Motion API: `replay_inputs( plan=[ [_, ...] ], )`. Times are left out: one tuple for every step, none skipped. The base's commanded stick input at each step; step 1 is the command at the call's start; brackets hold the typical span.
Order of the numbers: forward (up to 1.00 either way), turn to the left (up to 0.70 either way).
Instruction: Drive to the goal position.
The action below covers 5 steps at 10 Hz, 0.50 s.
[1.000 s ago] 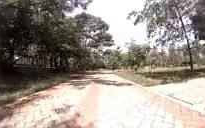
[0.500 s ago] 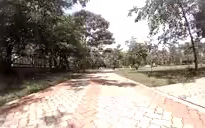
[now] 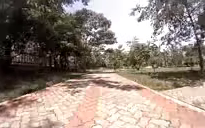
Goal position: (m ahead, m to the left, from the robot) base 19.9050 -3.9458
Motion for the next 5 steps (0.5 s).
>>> replay_inputs(
  plan=[
    [0.70,0.00],
    [0.70,0.00],
    [0.70,0.00],
    [0.70,0.00],
    [0.70,0.00]
  ],
)
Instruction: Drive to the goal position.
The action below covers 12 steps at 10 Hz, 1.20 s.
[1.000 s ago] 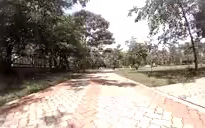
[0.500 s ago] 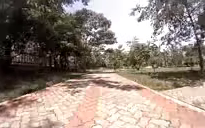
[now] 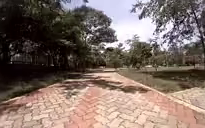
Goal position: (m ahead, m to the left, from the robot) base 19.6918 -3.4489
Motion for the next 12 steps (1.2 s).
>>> replay_inputs(
  plan=[
    [0.70,0.00],
    [0.70,0.00],
    [0.70,0.00],
    [0.70,0.00],
    [0.70,0.00],
    [0.70,0.00],
    [0.70,0.00],
    [0.70,0.00],
    [0.70,0.00],
    [0.70,0.00],
    [0.70,0.00],
    [0.70,0.00]
  ],
)
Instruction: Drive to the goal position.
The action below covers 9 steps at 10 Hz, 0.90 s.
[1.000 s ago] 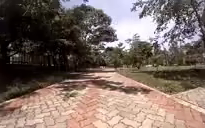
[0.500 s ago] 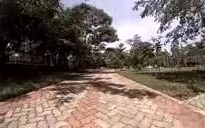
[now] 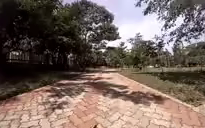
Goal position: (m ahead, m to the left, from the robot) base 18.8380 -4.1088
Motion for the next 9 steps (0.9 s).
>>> replay_inputs(
  plan=[
    [0.70,0.00],
    [0.70,0.00],
    [0.70,0.00],
    [0.70,0.00],
    [0.70,0.00],
    [0.70,0.00],
    [0.70,0.00],
    [0.70,0.00],
    [0.70,0.00]
  ],
)
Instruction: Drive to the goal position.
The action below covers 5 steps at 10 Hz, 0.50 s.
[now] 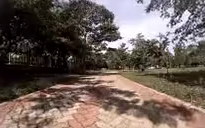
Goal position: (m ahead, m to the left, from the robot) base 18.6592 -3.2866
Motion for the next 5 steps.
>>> replay_inputs(
  plan=[
    [0.70,0.00],
    [0.70,0.00],
    [0.70,0.00],
    [0.70,0.00],
    [0.70,0.00]
  ],
)
